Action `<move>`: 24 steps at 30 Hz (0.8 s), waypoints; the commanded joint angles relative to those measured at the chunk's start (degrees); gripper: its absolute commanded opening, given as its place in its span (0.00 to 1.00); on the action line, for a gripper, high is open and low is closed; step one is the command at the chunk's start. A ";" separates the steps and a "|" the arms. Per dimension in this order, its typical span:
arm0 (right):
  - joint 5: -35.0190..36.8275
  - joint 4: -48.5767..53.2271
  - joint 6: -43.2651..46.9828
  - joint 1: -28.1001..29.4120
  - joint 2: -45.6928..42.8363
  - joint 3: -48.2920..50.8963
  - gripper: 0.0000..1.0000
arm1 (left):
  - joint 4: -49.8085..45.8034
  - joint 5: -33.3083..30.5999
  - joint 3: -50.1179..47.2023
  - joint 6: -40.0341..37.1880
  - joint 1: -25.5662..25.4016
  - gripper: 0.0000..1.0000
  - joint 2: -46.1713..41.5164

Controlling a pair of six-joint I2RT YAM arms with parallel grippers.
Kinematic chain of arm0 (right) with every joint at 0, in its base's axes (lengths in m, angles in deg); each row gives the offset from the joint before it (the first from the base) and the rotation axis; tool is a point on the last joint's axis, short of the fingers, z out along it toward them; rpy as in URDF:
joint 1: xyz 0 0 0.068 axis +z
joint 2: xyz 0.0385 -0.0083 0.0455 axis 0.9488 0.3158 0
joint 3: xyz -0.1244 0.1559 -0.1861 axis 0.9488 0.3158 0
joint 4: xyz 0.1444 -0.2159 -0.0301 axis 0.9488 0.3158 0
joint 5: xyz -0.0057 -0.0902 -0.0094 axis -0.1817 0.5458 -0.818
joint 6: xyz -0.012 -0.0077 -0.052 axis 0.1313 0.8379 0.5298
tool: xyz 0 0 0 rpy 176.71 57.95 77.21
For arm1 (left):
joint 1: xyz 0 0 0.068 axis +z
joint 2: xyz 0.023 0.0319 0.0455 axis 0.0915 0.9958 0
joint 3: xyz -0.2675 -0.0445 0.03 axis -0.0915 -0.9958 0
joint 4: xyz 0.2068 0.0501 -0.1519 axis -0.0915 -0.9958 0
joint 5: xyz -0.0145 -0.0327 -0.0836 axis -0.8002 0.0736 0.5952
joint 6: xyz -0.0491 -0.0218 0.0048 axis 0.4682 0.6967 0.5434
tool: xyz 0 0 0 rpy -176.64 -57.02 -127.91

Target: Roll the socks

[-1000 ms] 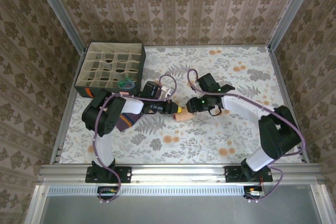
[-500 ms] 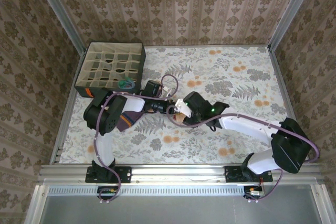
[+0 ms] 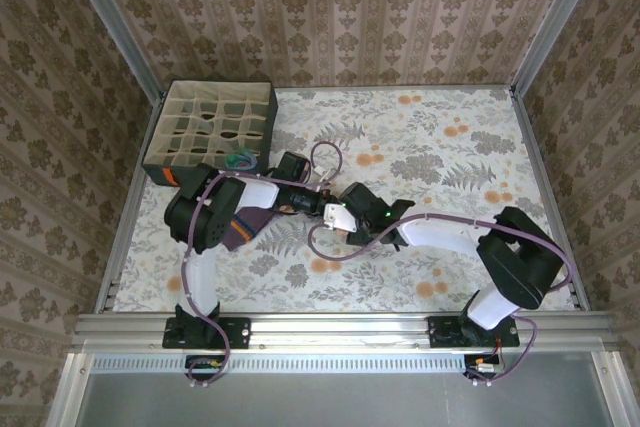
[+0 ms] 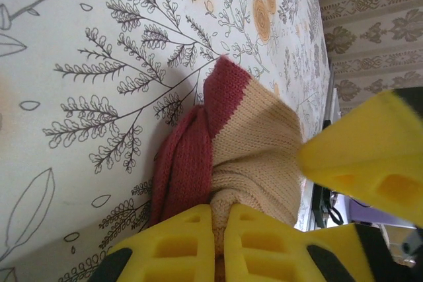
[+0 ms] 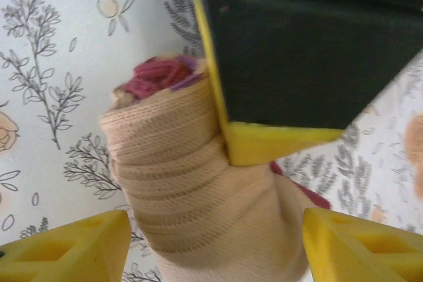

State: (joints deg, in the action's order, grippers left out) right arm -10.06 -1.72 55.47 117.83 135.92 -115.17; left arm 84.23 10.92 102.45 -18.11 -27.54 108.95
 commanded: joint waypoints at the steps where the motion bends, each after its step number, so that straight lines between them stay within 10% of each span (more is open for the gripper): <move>1: -2.73 0.74 2.00 -0.16 2.69 -1.85 0.68 | -4.62 0.50 0.20 -1.77 0.71 0.00 1.79; 18: -6.65 3.67 5.92 -1.93 11.34 -6.77 0.69 | -6.13 6.02 2.16 -2.63 1.16 0.00 4.11; 24: -13.10 12.19 6.23 -3.82 16.27 -12.57 0.52 | -6.28 8.13 2.99 -2.58 1.28 0.00 4.77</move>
State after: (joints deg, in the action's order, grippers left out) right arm -17.78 7.33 60.78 114.94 147.15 -125.55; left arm 80.55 17.46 104.46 -19.38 -26.34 112.16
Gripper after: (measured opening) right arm 0.549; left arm 0.075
